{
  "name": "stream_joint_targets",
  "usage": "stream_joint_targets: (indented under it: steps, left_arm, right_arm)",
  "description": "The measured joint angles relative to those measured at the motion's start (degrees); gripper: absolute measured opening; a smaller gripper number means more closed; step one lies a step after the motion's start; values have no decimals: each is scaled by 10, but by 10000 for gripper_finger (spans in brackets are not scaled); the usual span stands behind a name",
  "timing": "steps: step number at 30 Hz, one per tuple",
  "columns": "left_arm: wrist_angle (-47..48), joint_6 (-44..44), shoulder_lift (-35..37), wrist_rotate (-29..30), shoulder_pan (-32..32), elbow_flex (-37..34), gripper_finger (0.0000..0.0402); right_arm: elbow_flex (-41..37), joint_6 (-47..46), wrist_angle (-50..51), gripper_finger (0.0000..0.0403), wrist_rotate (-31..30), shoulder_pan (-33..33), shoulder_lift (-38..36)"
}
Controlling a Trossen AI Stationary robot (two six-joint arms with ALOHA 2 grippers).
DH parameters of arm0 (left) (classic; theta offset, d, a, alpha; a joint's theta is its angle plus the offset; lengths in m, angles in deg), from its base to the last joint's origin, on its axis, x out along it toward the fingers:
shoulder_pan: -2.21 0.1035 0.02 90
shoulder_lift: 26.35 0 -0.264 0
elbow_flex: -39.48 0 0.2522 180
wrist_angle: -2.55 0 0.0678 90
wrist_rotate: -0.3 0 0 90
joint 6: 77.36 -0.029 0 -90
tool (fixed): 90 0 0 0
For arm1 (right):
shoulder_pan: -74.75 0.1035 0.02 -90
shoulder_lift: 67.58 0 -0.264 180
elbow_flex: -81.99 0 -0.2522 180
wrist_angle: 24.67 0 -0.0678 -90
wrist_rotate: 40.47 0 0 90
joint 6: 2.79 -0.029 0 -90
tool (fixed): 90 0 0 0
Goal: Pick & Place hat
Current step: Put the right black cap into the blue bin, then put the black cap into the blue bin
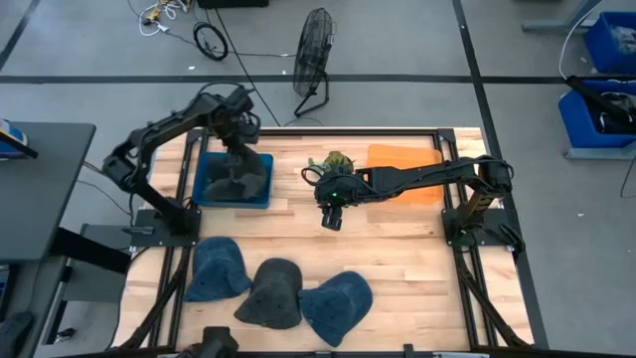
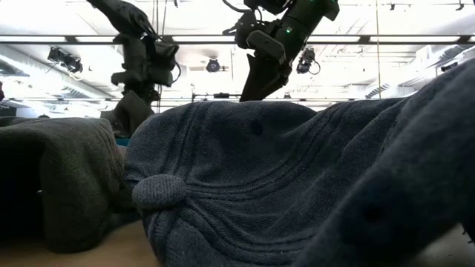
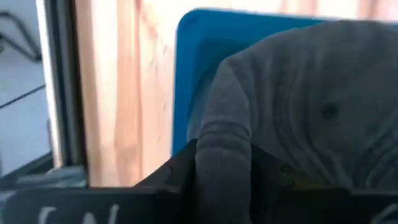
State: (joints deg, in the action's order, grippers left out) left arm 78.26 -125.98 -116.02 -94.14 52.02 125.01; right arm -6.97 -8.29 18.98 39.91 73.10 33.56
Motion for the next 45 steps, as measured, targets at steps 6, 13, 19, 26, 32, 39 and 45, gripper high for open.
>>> stream_joint_targets:
  steps: [6, 13, 19, 26, 32, 39, 45]
  left_arm:
    - [13, 4, -4, 104, -4, 0, 139]
    - [29, 54, -4, 145, -10, 0, 162]
    - [46, 61, -4, 225, -27, 0, 172]
    - [96, 82, 7, 265, -64, 10, 161]
    - [165, 184, 35, 227, -95, 85, 149]
    - [161, 259, 109, -16, -160, 147, 136]
    - [156, 321, 186, -70, -248, 121, 124]
  right_arm:
    - [0, 0, 5, 204, 0, 0, 0]
    - [0, 0, 8, 204, 0, 0, 0]
    - [0, 0, 8, 204, 0, 0, 0]
    - [0, 1, 8, 204, 0, 0, 0]
    - [0, 0, 13, 204, 0, 0, 0]
    - [0, -29, 22, 204, 1, 0, 0]
    - [0, -47, 55, 204, 2, 6, 0]
